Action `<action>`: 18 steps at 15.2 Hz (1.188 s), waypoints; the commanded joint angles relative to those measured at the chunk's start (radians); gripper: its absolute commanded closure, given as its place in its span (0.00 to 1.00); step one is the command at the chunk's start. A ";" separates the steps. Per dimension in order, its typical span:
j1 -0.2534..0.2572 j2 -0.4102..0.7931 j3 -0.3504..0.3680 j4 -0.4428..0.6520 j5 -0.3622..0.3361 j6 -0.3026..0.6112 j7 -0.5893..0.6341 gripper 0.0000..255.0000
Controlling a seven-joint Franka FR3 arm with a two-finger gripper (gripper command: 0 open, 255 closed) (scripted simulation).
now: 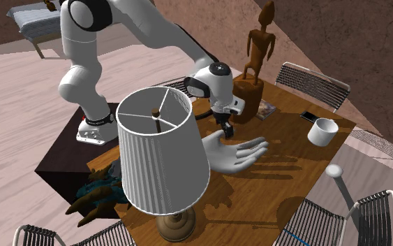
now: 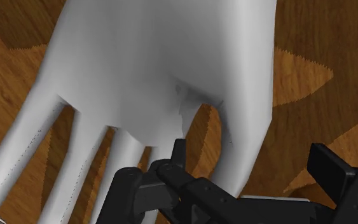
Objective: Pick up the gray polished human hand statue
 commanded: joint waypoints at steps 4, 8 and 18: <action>-0.007 0.025 0.008 -0.005 0.017 0.028 -0.017 1.00; -0.006 0.024 0.008 -0.004 0.017 0.027 -0.017 1.00; 0.003 -0.021 -0.007 0.005 -0.014 -0.024 0.010 1.00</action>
